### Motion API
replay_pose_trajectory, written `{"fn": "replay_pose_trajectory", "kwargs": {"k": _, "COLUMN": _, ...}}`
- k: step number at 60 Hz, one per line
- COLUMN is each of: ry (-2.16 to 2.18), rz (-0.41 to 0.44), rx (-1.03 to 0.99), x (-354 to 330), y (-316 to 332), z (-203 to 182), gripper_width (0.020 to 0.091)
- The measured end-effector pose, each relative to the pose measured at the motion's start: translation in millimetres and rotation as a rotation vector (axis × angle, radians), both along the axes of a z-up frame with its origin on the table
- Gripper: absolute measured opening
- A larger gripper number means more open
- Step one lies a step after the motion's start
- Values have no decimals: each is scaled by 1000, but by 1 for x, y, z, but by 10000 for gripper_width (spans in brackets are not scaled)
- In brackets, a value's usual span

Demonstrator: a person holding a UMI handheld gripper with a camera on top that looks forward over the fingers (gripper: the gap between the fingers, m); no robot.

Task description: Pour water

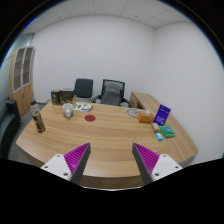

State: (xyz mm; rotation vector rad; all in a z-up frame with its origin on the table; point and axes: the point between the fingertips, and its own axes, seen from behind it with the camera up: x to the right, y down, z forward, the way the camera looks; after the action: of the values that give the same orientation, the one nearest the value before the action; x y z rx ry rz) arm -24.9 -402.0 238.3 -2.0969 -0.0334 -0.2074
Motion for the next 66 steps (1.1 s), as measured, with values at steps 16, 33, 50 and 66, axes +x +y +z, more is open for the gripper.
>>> {"fn": "replay_pose_trajectory", "kwargs": {"k": 16, "ry": 6, "rz": -20, "rx": -62, "x": -73, "y": 23, "z": -44, "gripper_width": 858}}
{"fn": "replay_pose_trajectory", "kwargs": {"k": 33, "ry": 68, "rz": -12, "rx": -76, "x": -238, "y": 51, "z": -98, "gripper_width": 860}}
{"fn": "replay_pose_trajectory", "kwargs": {"k": 50, "ry": 157, "rz": 98, "rx": -34, "x": -421, "y": 126, "z": -130, "gripper_width": 863}}
{"fn": "replay_pose_trajectory", "kwargs": {"k": 66, "ry": 168, "rz": 70, "rx": 98, "x": -461, "y": 237, "z": -143, "gripper_width": 823}}
